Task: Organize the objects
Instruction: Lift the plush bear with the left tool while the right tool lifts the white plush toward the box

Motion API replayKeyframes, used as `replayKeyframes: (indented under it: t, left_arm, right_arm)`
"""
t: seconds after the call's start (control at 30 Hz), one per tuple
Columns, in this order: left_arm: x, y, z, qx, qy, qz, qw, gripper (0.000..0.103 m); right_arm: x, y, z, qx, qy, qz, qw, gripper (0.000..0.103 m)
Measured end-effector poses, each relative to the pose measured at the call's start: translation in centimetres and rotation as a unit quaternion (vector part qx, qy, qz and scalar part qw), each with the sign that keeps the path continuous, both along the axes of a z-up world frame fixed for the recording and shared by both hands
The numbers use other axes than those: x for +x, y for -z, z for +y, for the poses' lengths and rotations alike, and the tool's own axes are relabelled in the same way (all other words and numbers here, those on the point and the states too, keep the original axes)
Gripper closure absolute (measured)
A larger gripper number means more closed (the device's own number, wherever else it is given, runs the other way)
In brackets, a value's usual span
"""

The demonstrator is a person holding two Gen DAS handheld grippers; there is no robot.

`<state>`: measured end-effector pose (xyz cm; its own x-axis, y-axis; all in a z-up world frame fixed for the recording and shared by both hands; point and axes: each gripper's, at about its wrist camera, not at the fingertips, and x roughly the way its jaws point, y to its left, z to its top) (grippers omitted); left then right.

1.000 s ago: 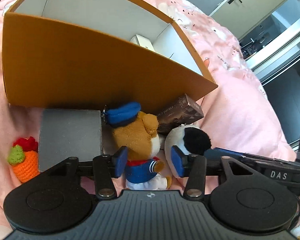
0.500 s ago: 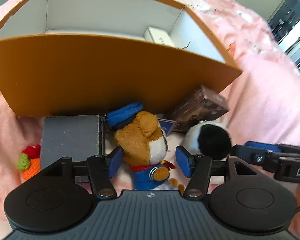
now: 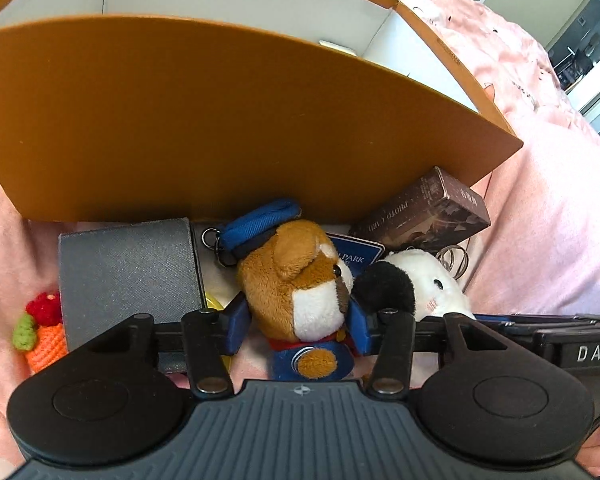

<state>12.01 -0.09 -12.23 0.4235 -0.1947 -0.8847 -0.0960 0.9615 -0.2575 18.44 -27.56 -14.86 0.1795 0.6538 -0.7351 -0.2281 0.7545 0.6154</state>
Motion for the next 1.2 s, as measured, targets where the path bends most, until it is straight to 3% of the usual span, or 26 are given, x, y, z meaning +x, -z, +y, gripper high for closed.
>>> replayKeyframes:
  t: [0.07,0.17,0.33,0.63,0.77,0.93,1.03,1.2]
  left_arm:
    - [-0.1,0.2,0.3,-0.004,0.000,-0.004,1.0000,0.046]
    - [-0.7,0.0,0.8,-0.010,-0.002,-0.015,0.9998,0.050]
    - [-2.5,-1.4,2.4,-0.043,-0.007,-0.036,0.9984,0.053]
    - [-4.3,-8.2,5.2,-0.122,0.033,-0.093,0.9876,0.053]
    - [-1.7,-12.4,4.1,-0.123,0.066,-0.116,0.9834,0.053]
    - [2.1,-14.8,3.5,-0.111,0.098,-0.131,0.9803,0.053]
    - [5.4,-14.4,2.3,-0.088,0.108,-0.114,0.9836,0.053]
    - [11.3,-11.8,3.8,-0.063,0.114,-0.057,0.9898,0.053]
  right_arm:
    - [-0.3,-0.1,0.5,-0.009,-0.008,-0.010,1.000,0.032]
    - [-0.8,-0.9,1.3,-0.023,-0.005,-0.026,0.999,0.040]
    - [-3.1,-4.0,1.3,-0.034,-0.002,-0.061,0.998,0.043]
    - [-4.7,-11.7,0.3,-0.015,0.026,-0.126,0.992,0.043]
    - [-3.6,-15.4,0.5,-0.008,0.038,-0.168,0.985,0.043]
    - [0.1,-18.1,2.8,-0.003,0.055,-0.198,0.979,0.043]
    - [3.4,-17.8,4.6,-0.014,0.079,-0.195,0.977,0.043]
    - [8.6,-14.6,7.9,-0.035,0.090,-0.154,0.983,0.043]
